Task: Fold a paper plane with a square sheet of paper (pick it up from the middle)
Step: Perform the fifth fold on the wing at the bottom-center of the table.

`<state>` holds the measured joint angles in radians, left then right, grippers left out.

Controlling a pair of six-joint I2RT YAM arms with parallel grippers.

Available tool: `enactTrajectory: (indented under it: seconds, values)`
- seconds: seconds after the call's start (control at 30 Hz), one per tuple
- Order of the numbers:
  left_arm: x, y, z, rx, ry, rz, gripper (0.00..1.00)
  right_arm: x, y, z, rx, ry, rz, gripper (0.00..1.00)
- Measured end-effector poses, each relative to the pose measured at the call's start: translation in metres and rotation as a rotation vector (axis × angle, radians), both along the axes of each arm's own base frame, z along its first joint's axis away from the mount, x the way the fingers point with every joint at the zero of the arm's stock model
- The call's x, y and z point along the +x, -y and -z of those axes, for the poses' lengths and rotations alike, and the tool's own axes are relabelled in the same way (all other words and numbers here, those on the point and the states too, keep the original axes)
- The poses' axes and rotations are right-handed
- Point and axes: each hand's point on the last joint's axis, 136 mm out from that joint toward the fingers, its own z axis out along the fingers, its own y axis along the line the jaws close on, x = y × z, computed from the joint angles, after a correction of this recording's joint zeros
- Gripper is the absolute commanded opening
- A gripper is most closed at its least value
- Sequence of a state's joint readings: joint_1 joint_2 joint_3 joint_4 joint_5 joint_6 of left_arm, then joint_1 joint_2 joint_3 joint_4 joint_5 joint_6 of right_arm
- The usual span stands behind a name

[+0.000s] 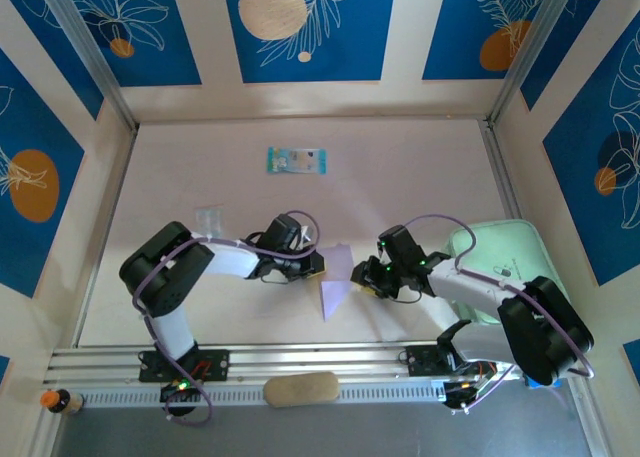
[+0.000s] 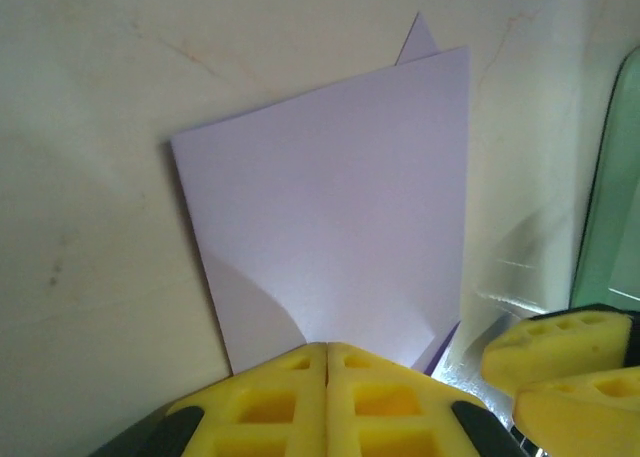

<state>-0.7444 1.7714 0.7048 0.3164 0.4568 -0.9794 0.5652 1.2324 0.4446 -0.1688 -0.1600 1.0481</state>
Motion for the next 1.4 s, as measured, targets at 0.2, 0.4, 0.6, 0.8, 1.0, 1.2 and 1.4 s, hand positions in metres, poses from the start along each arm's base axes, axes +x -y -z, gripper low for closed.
enactTrajectory:
  seconds: [0.2,0.4,0.6,0.8,1.0,1.2,1.4]
  values:
    - [0.000,0.000,-0.001,-0.036,0.004,-0.014,0.05,0.007,-0.002,-0.004,0.051,-0.001,0.009,0.41]
    - [0.001,0.000,-0.001,-0.042,-0.001,-0.018,0.05,0.008,-0.005,0.002,0.070,-0.030,0.001,0.41]
    - [0.001,0.000,-0.001,-0.042,0.000,-0.018,0.05,0.009,-0.007,0.007,0.078,-0.049,-0.002,0.41]
    - [0.001,0.000,-0.001,-0.042,0.000,-0.018,0.05,0.011,-0.008,0.008,0.105,-0.065,0.002,0.40]
    - [0.001,0.000,-0.001,-0.042,0.000,-0.018,0.05,0.011,-0.010,0.007,0.127,-0.088,0.011,0.39]
    - [0.001,0.000,-0.001,-0.042,0.000,-0.018,0.05,0.014,-0.013,0.006,0.145,-0.081,0.011,0.37]
    - [0.001,0.000,-0.001,-0.042,0.000,-0.018,0.05,0.024,-0.016,0.002,0.166,-0.039,0.010,0.37]
